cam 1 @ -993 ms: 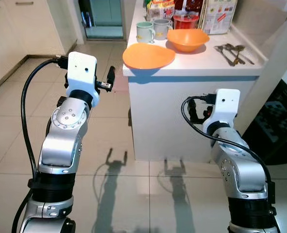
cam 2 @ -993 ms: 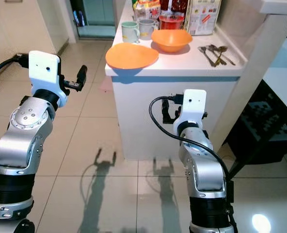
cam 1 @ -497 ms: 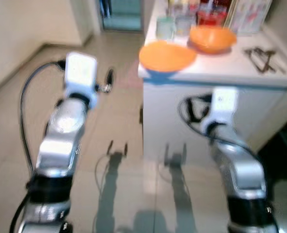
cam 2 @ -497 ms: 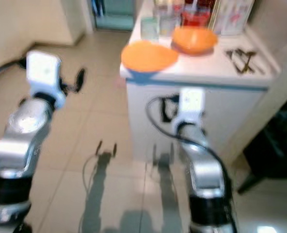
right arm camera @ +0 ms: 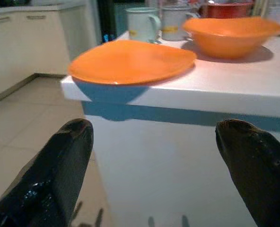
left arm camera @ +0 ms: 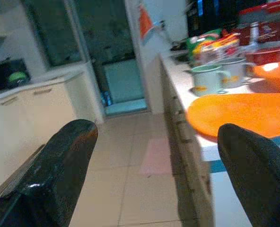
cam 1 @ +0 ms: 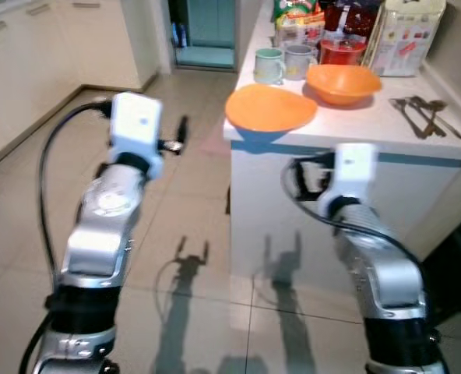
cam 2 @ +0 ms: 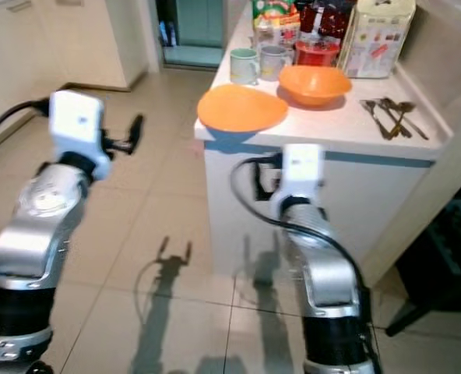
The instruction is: Setting the table
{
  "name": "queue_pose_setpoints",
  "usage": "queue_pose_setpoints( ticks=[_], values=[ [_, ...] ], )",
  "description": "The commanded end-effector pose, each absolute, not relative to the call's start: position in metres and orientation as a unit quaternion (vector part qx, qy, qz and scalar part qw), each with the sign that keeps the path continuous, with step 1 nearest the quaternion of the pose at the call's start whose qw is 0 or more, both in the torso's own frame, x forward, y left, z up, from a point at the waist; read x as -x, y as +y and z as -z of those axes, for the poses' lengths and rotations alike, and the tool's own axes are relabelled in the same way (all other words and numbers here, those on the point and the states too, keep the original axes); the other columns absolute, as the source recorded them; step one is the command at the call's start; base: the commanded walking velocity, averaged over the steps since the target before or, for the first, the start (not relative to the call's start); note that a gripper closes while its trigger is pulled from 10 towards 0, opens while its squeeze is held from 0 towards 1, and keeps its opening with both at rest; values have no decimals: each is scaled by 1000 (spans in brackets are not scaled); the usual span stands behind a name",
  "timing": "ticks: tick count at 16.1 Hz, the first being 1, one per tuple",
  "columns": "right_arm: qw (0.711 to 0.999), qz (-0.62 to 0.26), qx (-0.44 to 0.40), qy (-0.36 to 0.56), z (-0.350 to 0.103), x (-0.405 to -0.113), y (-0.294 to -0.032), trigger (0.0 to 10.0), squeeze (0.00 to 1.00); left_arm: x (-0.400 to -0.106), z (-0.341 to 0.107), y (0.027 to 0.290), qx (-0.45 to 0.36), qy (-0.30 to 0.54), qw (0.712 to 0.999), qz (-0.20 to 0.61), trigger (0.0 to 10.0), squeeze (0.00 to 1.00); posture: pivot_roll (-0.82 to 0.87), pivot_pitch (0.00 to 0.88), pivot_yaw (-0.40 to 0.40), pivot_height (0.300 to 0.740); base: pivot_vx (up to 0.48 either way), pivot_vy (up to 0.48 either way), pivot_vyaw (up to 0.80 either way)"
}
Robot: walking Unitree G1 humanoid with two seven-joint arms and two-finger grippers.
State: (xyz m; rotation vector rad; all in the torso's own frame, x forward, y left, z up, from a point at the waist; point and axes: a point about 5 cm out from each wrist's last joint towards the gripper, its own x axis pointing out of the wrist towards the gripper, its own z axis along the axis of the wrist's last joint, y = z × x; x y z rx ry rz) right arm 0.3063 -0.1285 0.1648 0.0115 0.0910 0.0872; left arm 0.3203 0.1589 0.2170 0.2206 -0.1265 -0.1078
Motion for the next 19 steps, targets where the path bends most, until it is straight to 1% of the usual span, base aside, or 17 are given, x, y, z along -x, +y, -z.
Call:
queue_pose_setpoints(
  ticks=[1,2,3,4,6,10,12,13,15,19],
  values=[
    [999,-41,6,30,-172,-306,-135,10000,0,-318,-215,151,-103,-59,991,68,10000,0,89,0,14,740,334,0,0],
    [999,-45,7,27,-174,-307,-134,10000,0,-317,-213,151,-97,-56,992,66,10000,0,91,0,10,740,330,0,0],
    [998,-52,9,21,-178,-309,-132,10000,0,-315,-202,155,-84,-41,994,54,10000,0,94,0,-10,740,334,0,0],
    [998,-53,9,21,-178,-310,-132,10000,0,-314,-199,155,-82,-37,995,51,10000,0,94,0,-10,740,334,0,0],
    [998,-55,13,23,-178,-311,-133,10000,0,-310,-195,157,-90,-34,994,47,10000,0,98,0,-36,740,334,0,0],
    [999,-45,6,21,-180,-313,-138,10000,0,-310,-194,156,-101,-34,993,48,10000,0,82,0,-25,740,331,0,0],
    [999,-40,-5,15,-183,-312,-139,10000,0,-309,-194,156,-109,-33,992,57,10000,0,82,0,-25,740,332,0,-628],
    [999,-42,-5,13,-184,-312,-139,10000,0,-310,-195,155,-110,-34,992,59,10000,0,70,0,-13,740,334,0,-800],
    [999,-46,2,11,-186,-314,-140,10000,0,-312,-199,156,-108,-41,992,55,10000,0,67,0,-15,740,332,0,-800],
    [999,-46,8,2,-190,-315,-140,10000,0,-314,-206,158,-111,-51,991,52,10000,0,62,0,-11,740,332,0,0]
  ],
)
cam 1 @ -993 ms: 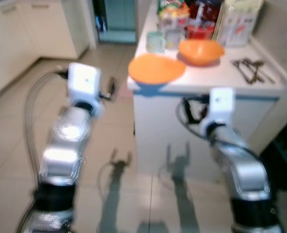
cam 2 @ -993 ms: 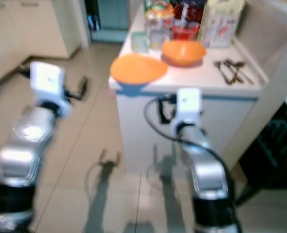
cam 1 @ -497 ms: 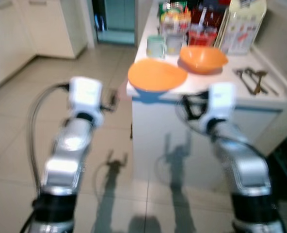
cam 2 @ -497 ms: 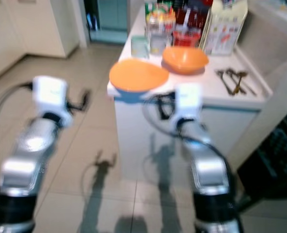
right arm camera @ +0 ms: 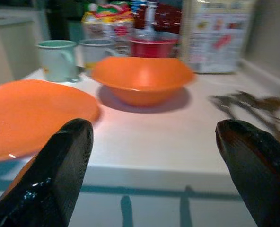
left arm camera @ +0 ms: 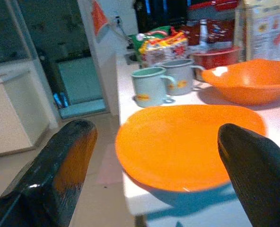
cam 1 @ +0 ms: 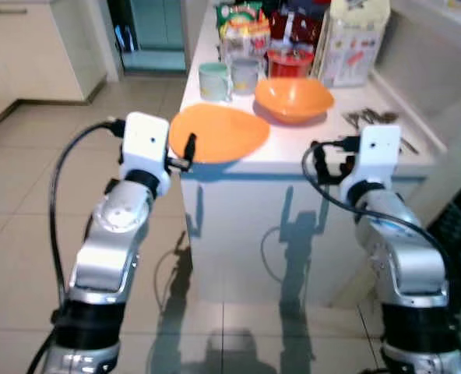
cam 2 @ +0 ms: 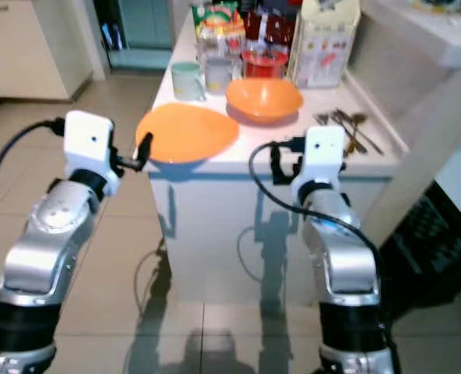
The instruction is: Setting the table
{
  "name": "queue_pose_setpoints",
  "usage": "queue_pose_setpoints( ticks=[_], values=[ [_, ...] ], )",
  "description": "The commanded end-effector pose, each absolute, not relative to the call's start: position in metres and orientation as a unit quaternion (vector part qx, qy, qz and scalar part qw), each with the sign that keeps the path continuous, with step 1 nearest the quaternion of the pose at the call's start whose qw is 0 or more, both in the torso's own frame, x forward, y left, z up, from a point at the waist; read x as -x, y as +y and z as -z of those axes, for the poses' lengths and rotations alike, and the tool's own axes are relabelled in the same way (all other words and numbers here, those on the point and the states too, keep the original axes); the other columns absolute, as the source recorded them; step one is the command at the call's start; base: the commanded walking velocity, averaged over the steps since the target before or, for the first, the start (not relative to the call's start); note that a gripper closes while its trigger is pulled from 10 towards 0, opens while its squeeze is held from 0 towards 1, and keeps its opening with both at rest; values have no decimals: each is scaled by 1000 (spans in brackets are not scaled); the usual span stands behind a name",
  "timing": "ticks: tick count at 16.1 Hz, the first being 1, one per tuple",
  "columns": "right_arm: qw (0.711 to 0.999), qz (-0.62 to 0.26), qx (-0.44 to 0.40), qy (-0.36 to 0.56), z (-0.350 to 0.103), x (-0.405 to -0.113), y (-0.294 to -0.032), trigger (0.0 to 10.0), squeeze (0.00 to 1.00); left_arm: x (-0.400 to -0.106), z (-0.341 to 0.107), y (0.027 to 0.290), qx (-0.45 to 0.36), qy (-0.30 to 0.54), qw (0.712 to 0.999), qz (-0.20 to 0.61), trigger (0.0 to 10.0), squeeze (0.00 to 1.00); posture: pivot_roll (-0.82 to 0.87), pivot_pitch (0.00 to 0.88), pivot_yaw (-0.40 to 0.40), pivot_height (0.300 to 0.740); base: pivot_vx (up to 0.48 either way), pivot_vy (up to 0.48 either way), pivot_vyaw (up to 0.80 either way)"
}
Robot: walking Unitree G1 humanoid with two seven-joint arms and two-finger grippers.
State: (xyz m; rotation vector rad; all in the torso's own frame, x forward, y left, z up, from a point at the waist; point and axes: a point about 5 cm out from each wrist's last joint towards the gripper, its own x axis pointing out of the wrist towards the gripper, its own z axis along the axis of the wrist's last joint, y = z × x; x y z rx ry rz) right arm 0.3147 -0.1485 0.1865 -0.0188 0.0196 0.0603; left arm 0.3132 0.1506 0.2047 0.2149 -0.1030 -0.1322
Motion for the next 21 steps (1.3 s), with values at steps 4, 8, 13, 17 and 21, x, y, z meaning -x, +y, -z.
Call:
queue_pose_setpoints(
  ticks=[4,8,13,17,21],
  values=[
    [999,-53,-1,-8,-191,-314,-137,10000,0,-315,-210,161,-116,-57,990,51,10000,0,71,0,-7,740,333,0,0],
    [998,-60,-5,-14,-192,-313,-134,10000,0,-315,-210,163,-118,-58,990,51,10000,0,76,0,-7,740,333,0,0],
    [996,-83,23,-36,-198,-311,-128,10000,0,-315,-211,161,-119,-60,990,55,10000,0,76,0,-7,740,329,0,0],
    [996,-82,21,-38,-198,-311,-129,10000,0,-315,-211,161,-120,-61,989,55,10000,0,76,0,-7,740,330,0,0],
    [997,-59,25,-45,-204,-310,-139,10000,0,-315,-208,158,-87,-54,994,49,10000,0,74,0,-7,740,156,0,0]
  ],
)
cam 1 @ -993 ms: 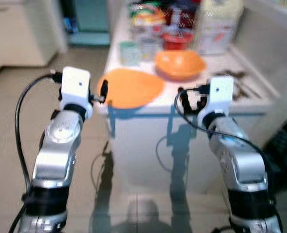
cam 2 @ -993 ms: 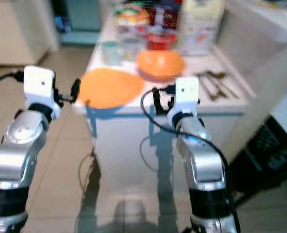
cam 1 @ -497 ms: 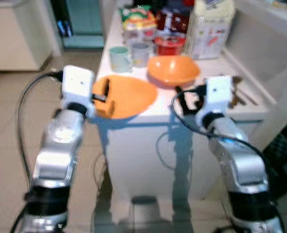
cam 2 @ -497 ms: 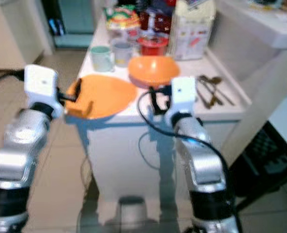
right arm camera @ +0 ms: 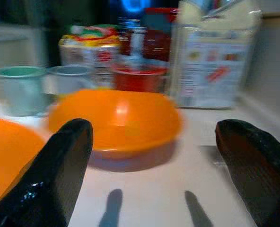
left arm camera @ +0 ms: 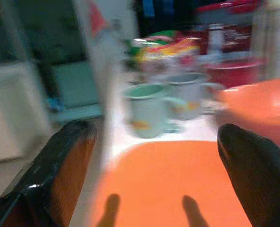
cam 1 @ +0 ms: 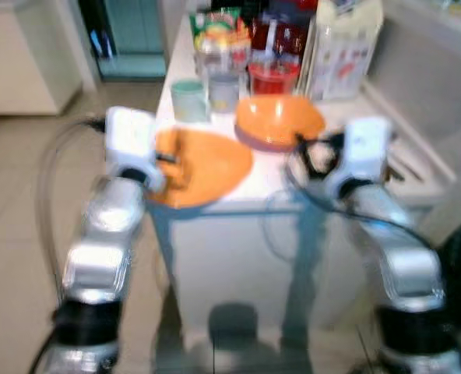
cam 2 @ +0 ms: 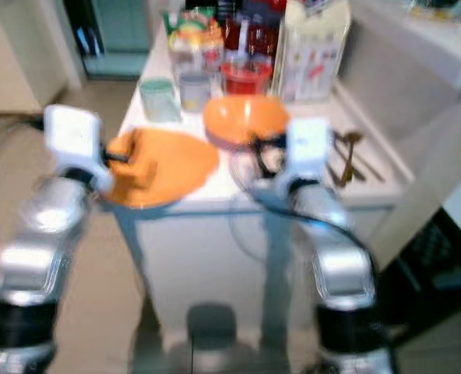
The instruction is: Setting the table
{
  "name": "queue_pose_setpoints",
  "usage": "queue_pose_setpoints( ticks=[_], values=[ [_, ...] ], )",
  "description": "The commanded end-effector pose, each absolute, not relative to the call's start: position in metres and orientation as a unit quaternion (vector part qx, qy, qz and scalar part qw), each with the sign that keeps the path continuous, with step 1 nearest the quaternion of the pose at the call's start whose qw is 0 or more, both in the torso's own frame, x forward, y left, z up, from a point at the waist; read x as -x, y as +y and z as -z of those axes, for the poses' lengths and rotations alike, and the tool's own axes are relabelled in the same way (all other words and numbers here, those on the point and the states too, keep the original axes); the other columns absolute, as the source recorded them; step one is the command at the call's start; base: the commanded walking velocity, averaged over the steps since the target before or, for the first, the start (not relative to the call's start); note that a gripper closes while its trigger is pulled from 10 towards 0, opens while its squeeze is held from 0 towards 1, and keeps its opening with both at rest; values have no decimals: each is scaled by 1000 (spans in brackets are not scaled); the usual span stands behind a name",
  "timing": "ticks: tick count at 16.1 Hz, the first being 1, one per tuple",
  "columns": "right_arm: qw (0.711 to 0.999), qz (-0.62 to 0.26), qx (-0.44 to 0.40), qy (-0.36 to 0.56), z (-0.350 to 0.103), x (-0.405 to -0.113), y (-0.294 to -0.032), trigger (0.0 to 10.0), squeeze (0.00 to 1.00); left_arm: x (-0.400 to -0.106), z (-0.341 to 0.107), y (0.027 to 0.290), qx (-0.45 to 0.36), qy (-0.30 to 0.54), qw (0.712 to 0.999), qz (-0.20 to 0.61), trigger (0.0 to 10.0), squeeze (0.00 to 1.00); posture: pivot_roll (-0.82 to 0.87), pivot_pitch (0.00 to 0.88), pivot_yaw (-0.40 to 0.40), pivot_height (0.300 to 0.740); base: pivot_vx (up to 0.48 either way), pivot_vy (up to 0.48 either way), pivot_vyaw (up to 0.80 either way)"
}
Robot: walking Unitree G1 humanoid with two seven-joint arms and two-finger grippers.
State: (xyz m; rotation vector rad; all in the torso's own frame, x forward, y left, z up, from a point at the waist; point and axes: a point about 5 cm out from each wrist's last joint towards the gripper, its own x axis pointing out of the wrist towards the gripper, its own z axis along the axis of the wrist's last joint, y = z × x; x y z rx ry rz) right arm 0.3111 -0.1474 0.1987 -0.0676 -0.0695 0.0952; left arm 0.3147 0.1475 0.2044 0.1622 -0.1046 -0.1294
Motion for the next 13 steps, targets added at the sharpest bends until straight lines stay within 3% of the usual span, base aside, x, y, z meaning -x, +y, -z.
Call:
queue_pose_setpoints(
  ticks=[1,6,13],
  values=[
    [997,-50,41,-38,-203,-310,-144,10000,0,-316,-207,159,-92,-52,994,37,10000,0,74,0,-7,740,0,0,0],
    [995,-54,77,-24,-203,-311,-147,10000,0,-317,-207,163,-105,-49,993,19,10000,0,68,0,-4,740,0,0,0],
    [996,-40,77,-8,-198,-311,-149,10000,0,-317,-208,158,-115,-52,992,28,10000,0,62,0,-1,740,0,-423,129]
  ],
)
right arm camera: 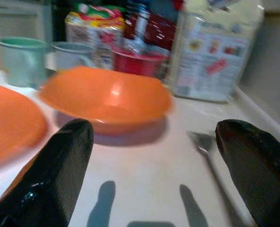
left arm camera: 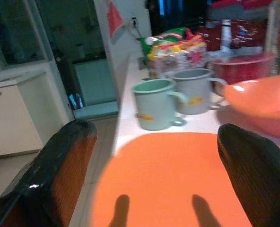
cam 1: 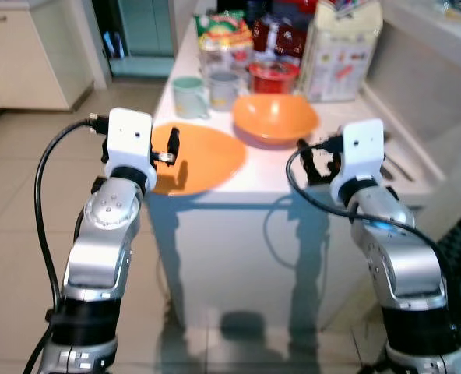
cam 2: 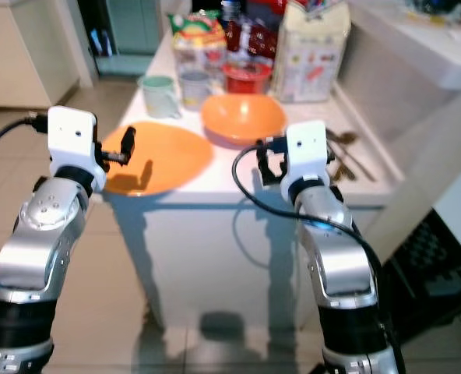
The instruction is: Setting the table
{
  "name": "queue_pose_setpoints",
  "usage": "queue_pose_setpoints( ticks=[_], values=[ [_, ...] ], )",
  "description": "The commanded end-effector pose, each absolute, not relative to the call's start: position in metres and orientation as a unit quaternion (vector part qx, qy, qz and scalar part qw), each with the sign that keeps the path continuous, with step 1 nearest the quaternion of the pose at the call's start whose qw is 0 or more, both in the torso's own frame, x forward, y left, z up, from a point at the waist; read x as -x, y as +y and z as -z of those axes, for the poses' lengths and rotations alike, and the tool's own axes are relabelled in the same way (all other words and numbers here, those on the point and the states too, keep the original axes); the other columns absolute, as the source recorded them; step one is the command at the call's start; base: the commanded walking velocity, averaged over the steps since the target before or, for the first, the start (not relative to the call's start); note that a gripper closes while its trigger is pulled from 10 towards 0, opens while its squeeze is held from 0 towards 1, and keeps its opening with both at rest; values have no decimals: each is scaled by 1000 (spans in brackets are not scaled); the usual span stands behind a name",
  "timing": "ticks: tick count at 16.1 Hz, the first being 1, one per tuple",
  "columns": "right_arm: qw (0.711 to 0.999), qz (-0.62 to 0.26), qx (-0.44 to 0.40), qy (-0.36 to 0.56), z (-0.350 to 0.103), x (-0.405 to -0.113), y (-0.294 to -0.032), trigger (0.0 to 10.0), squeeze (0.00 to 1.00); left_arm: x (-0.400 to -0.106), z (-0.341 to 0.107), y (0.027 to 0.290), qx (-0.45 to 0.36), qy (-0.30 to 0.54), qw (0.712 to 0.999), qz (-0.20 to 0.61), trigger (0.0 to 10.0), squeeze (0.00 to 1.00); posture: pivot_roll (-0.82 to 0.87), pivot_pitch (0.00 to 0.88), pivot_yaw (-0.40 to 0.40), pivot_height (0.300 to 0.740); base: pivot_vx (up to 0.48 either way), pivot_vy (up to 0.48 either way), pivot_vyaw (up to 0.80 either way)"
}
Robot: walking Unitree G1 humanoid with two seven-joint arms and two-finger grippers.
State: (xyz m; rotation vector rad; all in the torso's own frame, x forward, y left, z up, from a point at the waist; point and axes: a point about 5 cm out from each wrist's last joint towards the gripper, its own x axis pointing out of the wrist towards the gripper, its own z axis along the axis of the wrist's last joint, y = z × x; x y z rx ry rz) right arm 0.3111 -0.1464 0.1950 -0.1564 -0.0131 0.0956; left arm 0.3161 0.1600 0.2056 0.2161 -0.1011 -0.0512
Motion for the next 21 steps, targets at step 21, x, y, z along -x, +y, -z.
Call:
queue_pose_setpoints(
  ticks=[21],
  values=[
    [998,-50,17,28,-190,-320,-150,10000,0,-289,-191,128,-124,-49,986,96,10000,0,-29,0,-50,740,0,-57,0]
  ],
)
